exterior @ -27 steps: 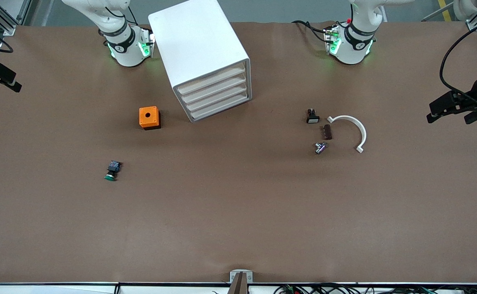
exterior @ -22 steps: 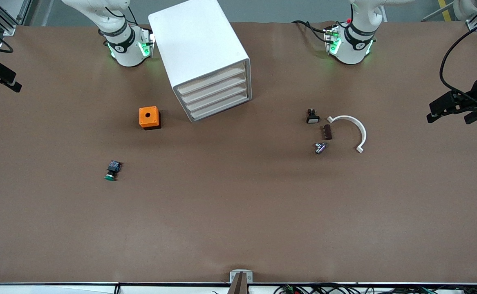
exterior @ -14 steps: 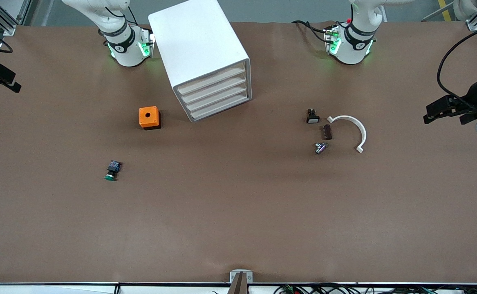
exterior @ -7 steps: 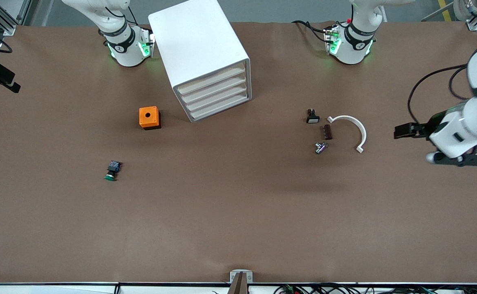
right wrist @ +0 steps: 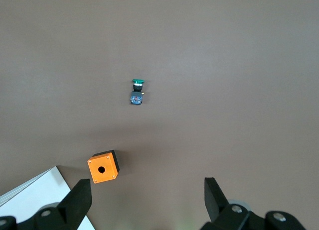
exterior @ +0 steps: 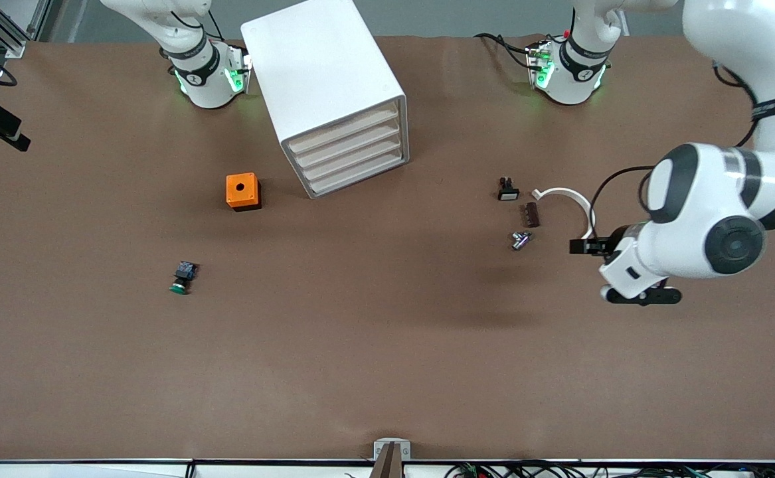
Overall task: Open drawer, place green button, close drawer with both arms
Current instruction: 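Move the left gripper from rest toward the white drawer cabinet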
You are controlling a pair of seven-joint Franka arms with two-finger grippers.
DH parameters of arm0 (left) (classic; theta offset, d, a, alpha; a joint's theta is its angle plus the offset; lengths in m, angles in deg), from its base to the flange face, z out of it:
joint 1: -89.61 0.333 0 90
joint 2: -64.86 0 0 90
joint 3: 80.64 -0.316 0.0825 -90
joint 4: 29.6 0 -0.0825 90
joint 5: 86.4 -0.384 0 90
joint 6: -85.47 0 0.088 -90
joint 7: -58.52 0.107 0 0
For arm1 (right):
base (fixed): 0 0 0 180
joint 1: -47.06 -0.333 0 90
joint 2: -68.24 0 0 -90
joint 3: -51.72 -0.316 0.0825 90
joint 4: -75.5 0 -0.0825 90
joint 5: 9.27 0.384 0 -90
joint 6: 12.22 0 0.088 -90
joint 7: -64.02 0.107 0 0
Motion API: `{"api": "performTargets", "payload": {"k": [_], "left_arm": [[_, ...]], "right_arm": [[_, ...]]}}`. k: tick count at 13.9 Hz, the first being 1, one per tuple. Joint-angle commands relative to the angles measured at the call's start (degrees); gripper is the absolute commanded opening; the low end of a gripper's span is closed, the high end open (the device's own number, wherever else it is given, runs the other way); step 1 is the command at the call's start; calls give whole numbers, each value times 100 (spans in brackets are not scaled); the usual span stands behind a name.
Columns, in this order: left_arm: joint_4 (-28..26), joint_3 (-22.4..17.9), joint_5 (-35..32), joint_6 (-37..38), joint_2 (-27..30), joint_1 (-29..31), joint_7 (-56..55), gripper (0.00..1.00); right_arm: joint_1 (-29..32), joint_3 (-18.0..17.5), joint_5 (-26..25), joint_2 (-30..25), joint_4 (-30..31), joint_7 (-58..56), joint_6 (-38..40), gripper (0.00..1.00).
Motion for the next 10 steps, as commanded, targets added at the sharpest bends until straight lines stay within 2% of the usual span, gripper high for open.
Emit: {"api": "performTargets", "payload": {"k": [1, 2, 4, 6, 7, 10], "left_arm": [[134, -18, -51, -85, -303, -238, -705, 100], [143, -18, -43, -85, -373, -325, -872, 100], [212, -18, 79, -85, -531, -501, -1381, 100], [405, -18, 299, -85, -777, -641, -2197, 100], [520, -18, 396, -85, -882, -729, -2601, 100], [687, -18, 851, -85, -1094, -897, -3430, 100]], "right_arm": [[70, -34, -34, 304, -154, 32, 34, 100], [35, -34, -86, 575, -197, 41, 61, 100], [78, -34, -95, 761, -303, -3, -52, 100], [113, -7, -157, 1427, -399, -29, -246, 100], [296, -16, -131, 1544, -530, -82, -403, 100], [316, -25, -87, 1685, -585, -144, -729, 100]]}}
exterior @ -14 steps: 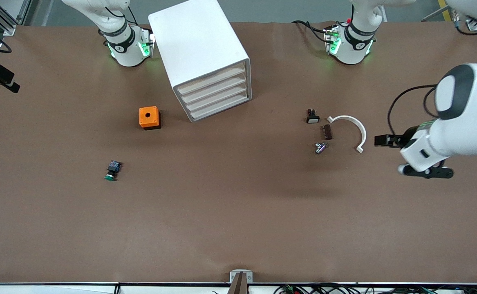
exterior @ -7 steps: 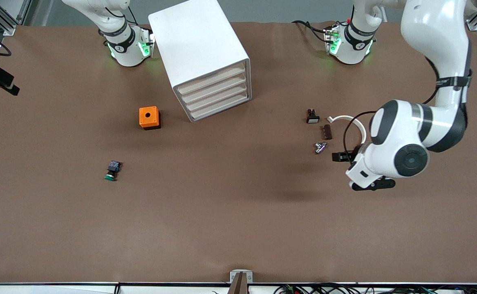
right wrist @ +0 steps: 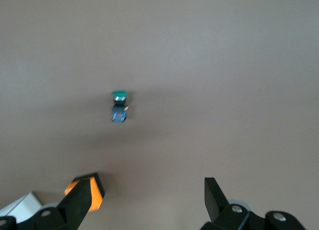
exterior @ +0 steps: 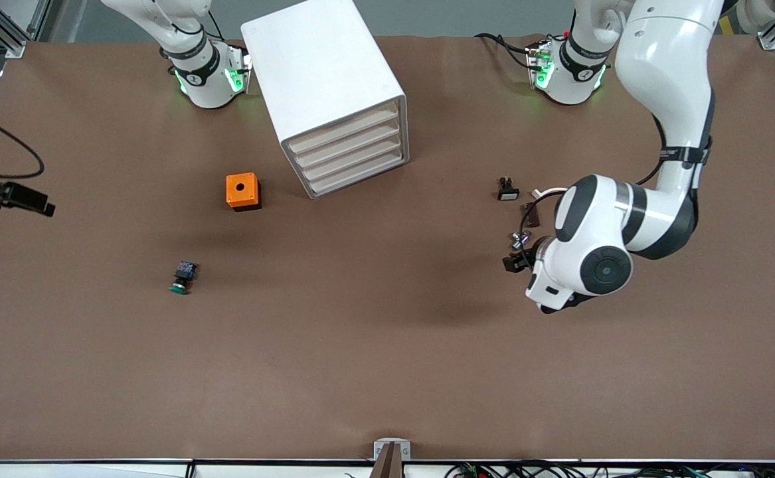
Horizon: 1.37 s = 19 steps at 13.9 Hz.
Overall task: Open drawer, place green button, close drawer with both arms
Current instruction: 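Grasp the green button with the right gripper while the left gripper reaches the drawer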
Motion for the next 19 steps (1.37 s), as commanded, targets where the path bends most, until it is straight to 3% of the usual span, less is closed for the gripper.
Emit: {"api": "performTargets", "payload": {"k": [1, 7, 12, 17, 19], "left_arm": [[301, -29, 544, 65, -265, -145, -651, 100], [336, -29, 1854, 57, -652, -417, -1899, 100], [503, -20, 3023, 57, -916, -646, -3778, 100], [503, -11, 4183, 398, -1267, -699, -5695, 100], [495, 173, 4352, 505, -1346, -787, -6345, 100]], "right_arm": [[32, -72, 29, 193, -122, -11, -172, 100], [-469, -90, 29, 300, 1431, 1174, -2148, 100], [-531, -90, 29, 466, 2750, 1211, -4142, 100], [-610, -99, 38, 993, 3349, 1272, -5489, 100], [-697, -99, 38, 1248, 3438, 1517, -5868, 100]]}}
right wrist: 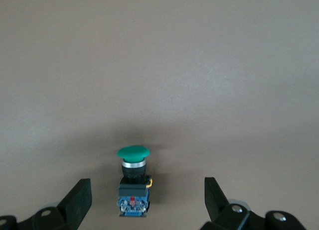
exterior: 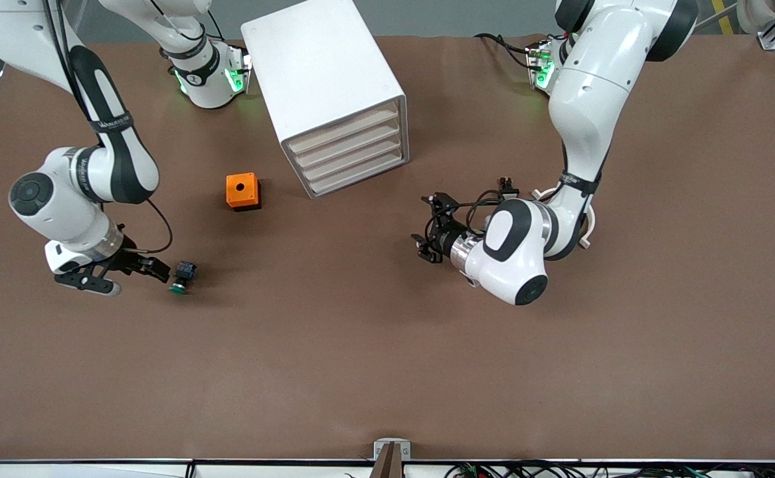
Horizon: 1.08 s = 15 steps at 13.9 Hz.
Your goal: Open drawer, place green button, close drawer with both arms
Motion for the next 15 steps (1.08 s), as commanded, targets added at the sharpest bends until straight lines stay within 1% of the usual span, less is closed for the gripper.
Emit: {"api": "performTargets", "payload": {"k": [1, 3, 7, 9, 11, 13, 14, 15], "left_arm": [[162, 304, 233, 206, -248, -98, -977, 100], [215, 420, 426, 215, -450, -125, -1462, 100], [206, 411, 567, 224, -767, -344, -1911, 100], [206, 411, 655, 303, -803, -493, -2000, 100], [189, 420, 760, 408, -820, -547, -2009, 71], [163, 420, 814, 575, -847, -617, -2009, 56], [162, 420, 814, 628, -847, -643, -2009, 52], [162, 420, 822, 654, -847, -696, -2009, 50]], "right_arm": [[-216, 1, 11, 287, 107, 412, -400, 100], [-313, 1, 2, 472, 107, 440, -585, 100], [-314, 36, -86, 613, 98, 422, -594, 100], [-278, 45, -121, 710, 90, 422, -603, 100], [-278, 45, -121, 728, 98, 439, -603, 100], [-278, 37, -121, 737, 107, 448, -577, 100], [-287, 37, -112, 763, 116, 457, -576, 100], [-287, 45, -112, 763, 133, 466, -559, 100]]}}
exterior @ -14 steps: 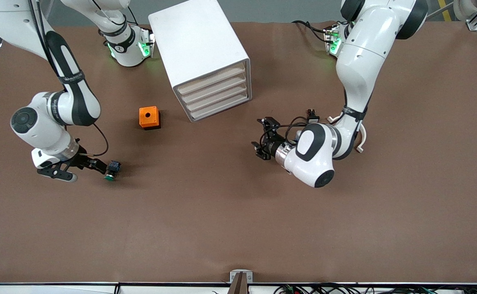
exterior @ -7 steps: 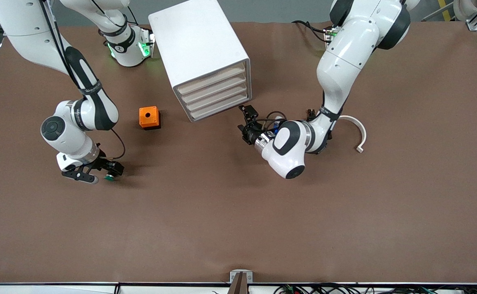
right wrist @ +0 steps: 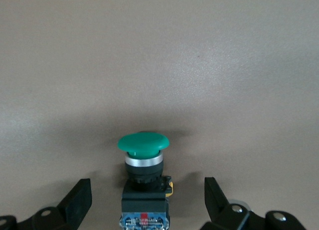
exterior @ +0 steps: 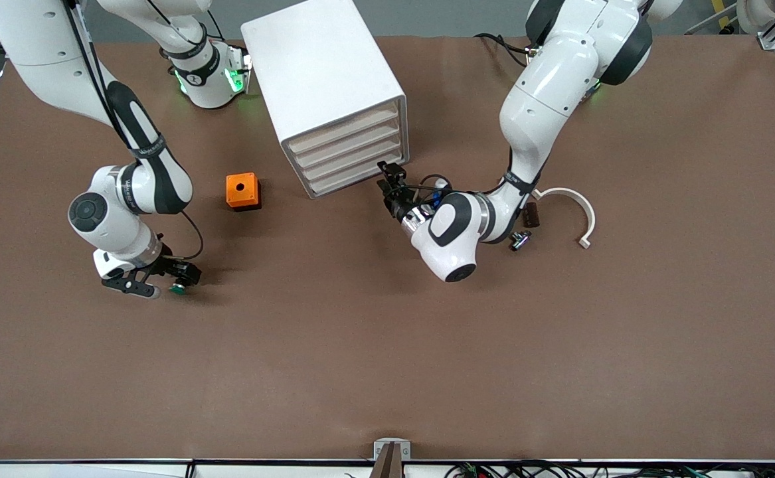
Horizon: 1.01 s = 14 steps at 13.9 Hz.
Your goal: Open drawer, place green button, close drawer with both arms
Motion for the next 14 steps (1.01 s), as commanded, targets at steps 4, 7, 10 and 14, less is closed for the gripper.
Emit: {"api": "performTargets", "payload": {"k": [4, 7, 10, 14], "left_arm": [[111, 11, 118, 199, -166, -174, -100, 49], [102, 11, 109, 287, -227, -297, -100, 49], [94, 28, 127, 401, -227, -411, -161, 49], [94, 37, 92, 454, -219, -517, -215, 40]], "right_arm": [[-4, -23, -94, -5, 152, 309, 10, 100], [-13, -23, -94, -14, 161, 380, 45, 100], [-22, -23, -94, -22, 161, 380, 212, 77], [-48, -32, -94, -66, 135, 380, 361, 0]]}}
